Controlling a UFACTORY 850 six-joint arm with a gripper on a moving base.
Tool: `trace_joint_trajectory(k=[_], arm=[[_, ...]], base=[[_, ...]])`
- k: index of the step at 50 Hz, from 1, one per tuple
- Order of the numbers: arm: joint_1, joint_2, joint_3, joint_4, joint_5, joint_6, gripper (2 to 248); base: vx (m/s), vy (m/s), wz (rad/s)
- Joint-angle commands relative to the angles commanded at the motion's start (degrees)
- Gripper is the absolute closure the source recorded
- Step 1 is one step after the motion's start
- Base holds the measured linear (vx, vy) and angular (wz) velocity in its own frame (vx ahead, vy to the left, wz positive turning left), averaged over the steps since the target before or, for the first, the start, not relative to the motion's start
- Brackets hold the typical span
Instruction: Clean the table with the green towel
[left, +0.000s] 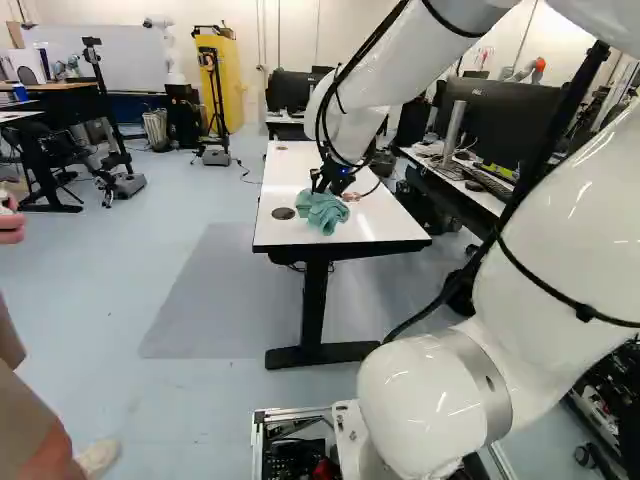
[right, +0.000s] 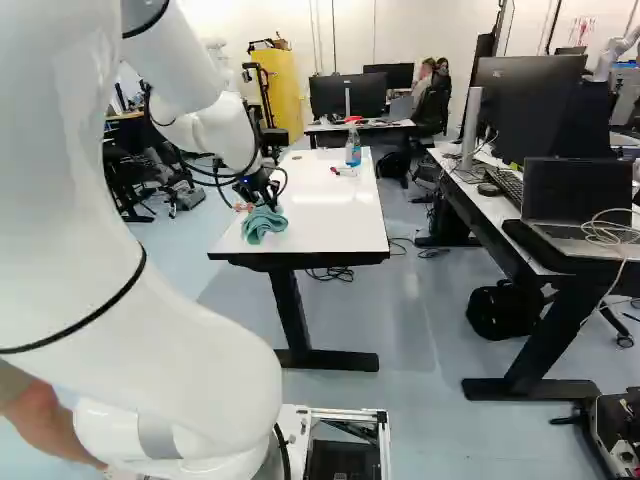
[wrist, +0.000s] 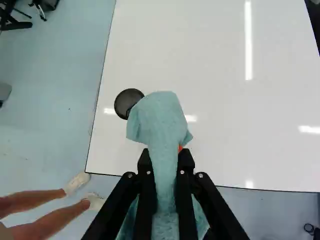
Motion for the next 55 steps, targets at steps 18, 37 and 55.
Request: trace_joint_trajectory(k=[18, 37, 55], arm=[[3.5, -2.9, -2.8, 0.0, 4.0, 0.0, 203], [5.2, -8.1, -8.2, 0.0, 6.9, 0.0, 203], [5.0, -11.3, -11.6, 0.0, 7.2, 0.0, 203]], base=[[0.0, 0.0, 0.0], [0.0, 0.0, 0.0], [0.0, 0.0, 0.0]])
